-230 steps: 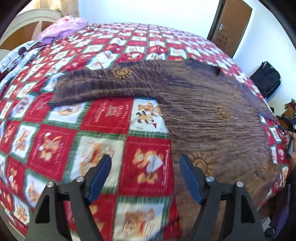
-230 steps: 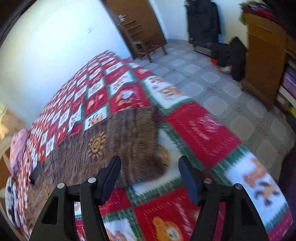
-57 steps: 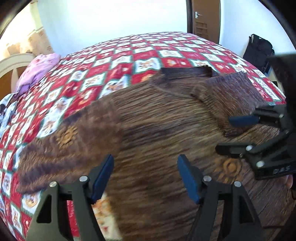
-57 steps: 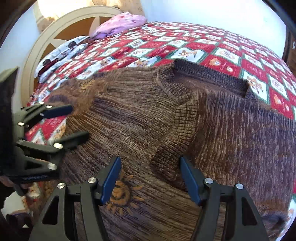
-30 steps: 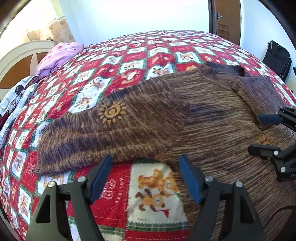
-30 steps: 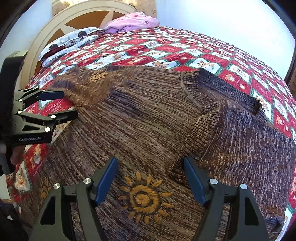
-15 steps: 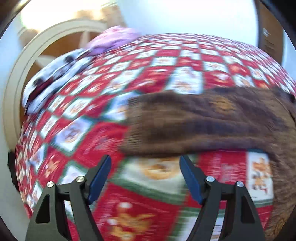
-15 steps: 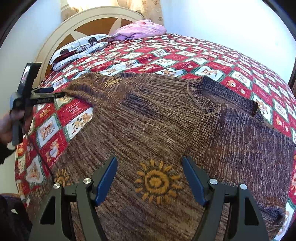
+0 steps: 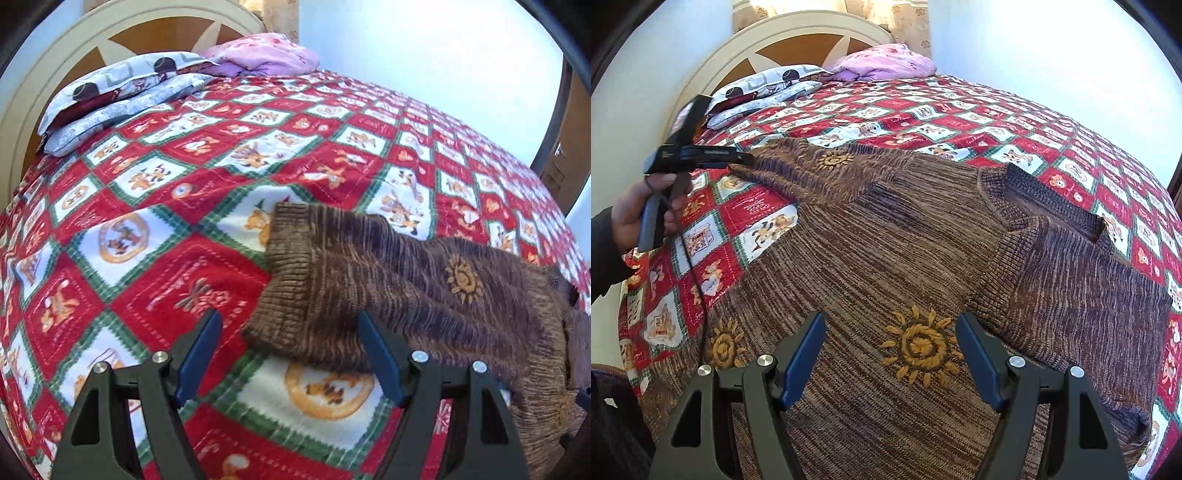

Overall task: Fold small clothes
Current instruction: 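Grasp the sleeve cuff with the left tool and lift it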

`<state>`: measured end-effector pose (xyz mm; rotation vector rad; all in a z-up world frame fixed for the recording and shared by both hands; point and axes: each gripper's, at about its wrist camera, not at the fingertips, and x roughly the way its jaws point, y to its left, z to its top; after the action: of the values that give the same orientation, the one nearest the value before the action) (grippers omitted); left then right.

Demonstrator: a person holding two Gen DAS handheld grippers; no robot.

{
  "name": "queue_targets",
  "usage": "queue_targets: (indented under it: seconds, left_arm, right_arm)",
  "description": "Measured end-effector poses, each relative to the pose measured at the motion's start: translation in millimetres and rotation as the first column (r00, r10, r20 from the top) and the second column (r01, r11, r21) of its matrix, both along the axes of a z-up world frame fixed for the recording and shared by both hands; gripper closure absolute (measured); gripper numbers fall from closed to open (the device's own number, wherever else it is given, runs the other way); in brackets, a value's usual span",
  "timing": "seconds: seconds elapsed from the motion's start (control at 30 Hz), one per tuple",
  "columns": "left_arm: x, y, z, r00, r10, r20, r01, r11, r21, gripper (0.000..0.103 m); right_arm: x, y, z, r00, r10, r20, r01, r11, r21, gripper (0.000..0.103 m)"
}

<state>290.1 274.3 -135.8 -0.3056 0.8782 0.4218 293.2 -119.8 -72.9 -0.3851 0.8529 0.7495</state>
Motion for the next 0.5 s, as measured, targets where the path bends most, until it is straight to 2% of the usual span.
queue_targets:
  seconds: [0.1,0.13,0.17,0.2,0.23,0.27,0.5]
  left_arm:
    - [8,3,-11,0.999,0.013,-0.033,-0.014,1.0,-0.019,0.028]
    - [9,2,-11,0.999,0.018,-0.038,-0.019,1.0,-0.012,0.035]
    - [10,2,-10,0.999,0.016,-0.034,-0.016,1.0,-0.007,0.052]
    - [10,2,-9,1.0,0.009,-0.028,-0.009,1.0,-0.006,0.061]
    - [11,1,-7,1.0,-0.018,-0.017,0.018,1.0,-0.013,0.083]
    - [13,0,-5,0.999,-0.042,-0.013,0.042,0.999,-0.03,0.088]
    - [16,-6,13,0.998,-0.06,0.024,0.061,0.997,-0.038,0.09]
  right_arm:
    - [-1,-2,2,1.0,-0.003,0.004,0.003,1.0,0.009,0.028]
    - [-1,-3,3,1.0,-0.005,0.005,0.005,1.0,0.014,0.028]
    - [-2,-4,4,1.0,-0.008,0.006,0.008,1.0,0.02,0.028]
    - [-3,-5,4,1.0,-0.01,0.007,0.01,1.0,0.023,0.028]
    - [-3,-7,5,1.0,-0.013,0.008,0.013,1.0,0.026,0.028]
    - [-4,-9,5,1.0,-0.017,0.008,0.016,0.999,0.03,0.029]
    - [-5,-23,6,0.999,-0.053,0.012,0.052,0.997,0.055,0.028]
